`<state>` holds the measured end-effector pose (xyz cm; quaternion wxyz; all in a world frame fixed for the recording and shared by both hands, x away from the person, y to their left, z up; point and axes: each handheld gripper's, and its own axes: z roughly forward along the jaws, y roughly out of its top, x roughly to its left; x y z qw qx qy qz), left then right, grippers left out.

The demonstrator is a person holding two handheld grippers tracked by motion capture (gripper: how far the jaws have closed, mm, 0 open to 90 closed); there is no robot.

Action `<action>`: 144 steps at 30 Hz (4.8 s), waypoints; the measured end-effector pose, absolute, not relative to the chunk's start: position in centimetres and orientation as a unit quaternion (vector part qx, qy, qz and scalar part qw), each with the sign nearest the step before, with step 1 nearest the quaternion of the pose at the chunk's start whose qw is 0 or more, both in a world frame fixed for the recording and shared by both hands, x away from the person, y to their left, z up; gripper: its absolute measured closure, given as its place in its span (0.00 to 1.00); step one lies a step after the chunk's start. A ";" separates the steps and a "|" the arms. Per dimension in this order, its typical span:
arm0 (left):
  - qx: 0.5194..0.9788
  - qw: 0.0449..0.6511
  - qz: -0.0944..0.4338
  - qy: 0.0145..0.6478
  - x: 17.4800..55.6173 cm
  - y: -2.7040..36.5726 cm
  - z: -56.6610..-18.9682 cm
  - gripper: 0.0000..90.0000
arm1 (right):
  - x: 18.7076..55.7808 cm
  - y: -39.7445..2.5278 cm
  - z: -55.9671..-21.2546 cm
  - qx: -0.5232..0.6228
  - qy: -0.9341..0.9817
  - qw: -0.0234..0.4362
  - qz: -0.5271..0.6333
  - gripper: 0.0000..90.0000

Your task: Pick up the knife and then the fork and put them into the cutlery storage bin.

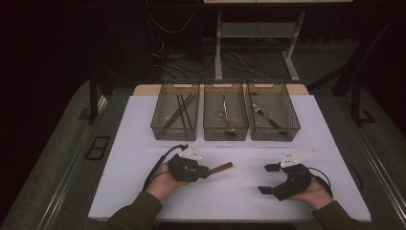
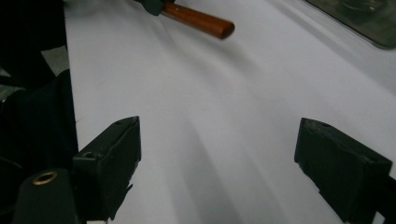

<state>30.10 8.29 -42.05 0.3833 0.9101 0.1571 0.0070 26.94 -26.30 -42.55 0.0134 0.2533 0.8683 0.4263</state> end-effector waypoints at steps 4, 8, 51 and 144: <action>0.919 0.377 -0.007 0.118 29.4 7.1 -41.7 0.86 | 27.1 -25.2 -42.1 0.229 0.879 0.014 0.418 0.16; 0.924 0.374 -0.016 0.072 28.8 5.7 -41.2 0.86 | 27.3 -23.7 -41.5 0.195 0.890 0.005 0.413 0.17; 0.941 0.334 -0.026 -0.043 26.8 1.6 -40.5 0.85 | 26.6 -16.9 -42.7 0.051 0.947 -0.049 0.313 0.84; 0.856 0.432 0.104 0.265 27.2 15.4 -43.6 0.00 | 45.9 -31.5 -37.5 0.502 0.806 0.126 0.287 0.84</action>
